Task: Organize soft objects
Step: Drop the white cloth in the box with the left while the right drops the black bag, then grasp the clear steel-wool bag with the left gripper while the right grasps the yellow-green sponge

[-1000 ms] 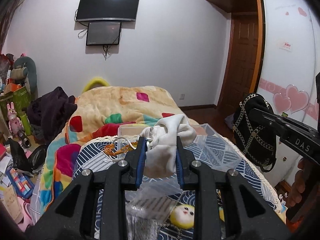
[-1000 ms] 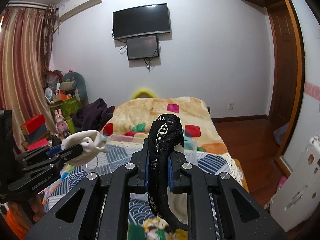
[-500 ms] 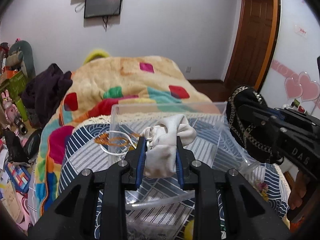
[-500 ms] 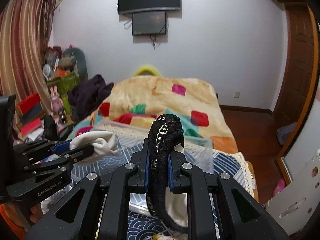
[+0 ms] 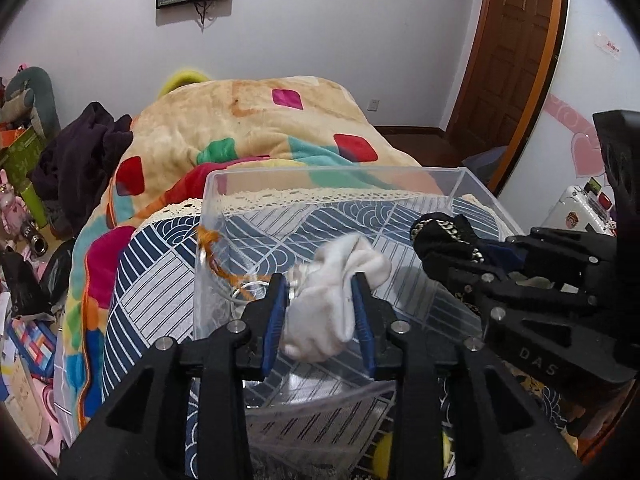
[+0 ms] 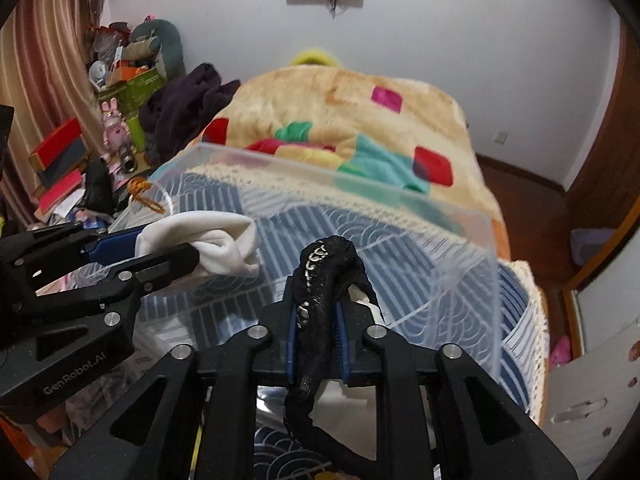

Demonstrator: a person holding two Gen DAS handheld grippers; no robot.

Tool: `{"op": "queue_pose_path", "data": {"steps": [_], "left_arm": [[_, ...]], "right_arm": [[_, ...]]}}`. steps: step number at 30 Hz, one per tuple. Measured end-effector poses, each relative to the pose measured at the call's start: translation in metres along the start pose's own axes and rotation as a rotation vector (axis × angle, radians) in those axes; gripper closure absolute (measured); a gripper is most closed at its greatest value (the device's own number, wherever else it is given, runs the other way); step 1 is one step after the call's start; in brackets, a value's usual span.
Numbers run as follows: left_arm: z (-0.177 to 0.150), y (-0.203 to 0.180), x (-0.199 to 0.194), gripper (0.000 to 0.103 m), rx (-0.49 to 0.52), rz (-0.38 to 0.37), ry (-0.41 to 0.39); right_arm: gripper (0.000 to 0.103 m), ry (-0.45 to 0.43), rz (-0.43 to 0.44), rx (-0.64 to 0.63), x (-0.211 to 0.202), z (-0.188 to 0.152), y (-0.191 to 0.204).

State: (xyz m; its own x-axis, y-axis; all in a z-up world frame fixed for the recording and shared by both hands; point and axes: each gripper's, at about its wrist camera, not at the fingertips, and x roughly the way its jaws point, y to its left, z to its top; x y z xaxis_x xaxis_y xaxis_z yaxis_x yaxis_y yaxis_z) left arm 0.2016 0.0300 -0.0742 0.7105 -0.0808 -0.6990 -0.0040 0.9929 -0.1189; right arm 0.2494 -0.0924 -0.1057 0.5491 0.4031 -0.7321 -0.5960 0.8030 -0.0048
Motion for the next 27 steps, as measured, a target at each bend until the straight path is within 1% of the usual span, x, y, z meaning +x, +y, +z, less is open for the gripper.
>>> {"op": "queue_pose_path", "data": {"steps": [1, 2, 3, 4, 6, 8, 10, 12, 14, 16, 17, 18, 21, 25, 27], "left_arm": [[-0.001, 0.000, -0.002, 0.066, 0.000, -0.005, -0.003], [-0.002, 0.000, -0.006, 0.062, 0.001, -0.008, -0.009], [-0.002, 0.000, -0.009, 0.059, 0.001, -0.007, -0.015], [-0.003, 0.000, -0.014, 0.057, 0.004, -0.007, -0.025], [-0.003, 0.001, -0.023, 0.055, 0.005, -0.009, -0.043], [-0.004, 0.002, -0.035, 0.054, 0.009, -0.012, -0.067], [-0.005, 0.001, -0.049, 0.049, 0.016, -0.005, -0.099], [-0.007, 0.001, -0.063, 0.040, 0.023, 0.003, -0.137], [-0.011, 0.000, -0.079, 0.036, 0.031, 0.007, -0.178], [-0.014, 0.000, -0.090, 0.033, 0.037, 0.010, -0.203], [-0.018, 0.000, -0.097, 0.030, 0.039, 0.011, -0.216], [-0.020, 0.000, -0.101, 0.027, 0.038, 0.009, -0.222], [-0.032, 0.001, -0.109, 0.022, 0.035, 0.007, -0.226], [-0.052, 0.004, -0.111, 0.021, 0.036, 0.026, -0.215], [-0.062, 0.006, -0.111, 0.021, 0.030, 0.039, -0.210]], "right_arm": [[0.076, -0.001, 0.003, -0.002, -0.002, 0.000, 0.000], [0.072, -0.006, 0.005, -0.002, -0.006, -0.001, 0.001], [0.064, -0.013, 0.006, -0.001, -0.007, -0.001, 0.001], [0.059, -0.028, 0.009, -0.001, -0.011, -0.001, 0.002], [0.056, -0.052, 0.013, -0.003, -0.018, -0.001, 0.003], [0.055, -0.077, 0.017, 0.000, -0.027, -0.001, 0.003], [0.055, -0.102, 0.023, 0.008, -0.035, 0.000, 0.004], [0.053, -0.135, 0.025, 0.014, -0.045, 0.001, 0.004], [0.048, -0.174, 0.018, 0.024, -0.058, -0.003, 0.003], [0.041, -0.215, 0.010, 0.033, -0.069, -0.006, 0.003], [0.040, -0.236, 0.005, 0.038, -0.076, -0.010, 0.004], [0.038, -0.254, 0.002, 0.039, -0.082, -0.012, 0.005], [0.031, -0.298, 0.001, 0.043, -0.095, -0.022, 0.009], [0.030, -0.328, -0.010, 0.039, -0.104, -0.041, 0.017], [0.030, -0.322, 0.000, 0.048, -0.102, -0.049, 0.018]]}}
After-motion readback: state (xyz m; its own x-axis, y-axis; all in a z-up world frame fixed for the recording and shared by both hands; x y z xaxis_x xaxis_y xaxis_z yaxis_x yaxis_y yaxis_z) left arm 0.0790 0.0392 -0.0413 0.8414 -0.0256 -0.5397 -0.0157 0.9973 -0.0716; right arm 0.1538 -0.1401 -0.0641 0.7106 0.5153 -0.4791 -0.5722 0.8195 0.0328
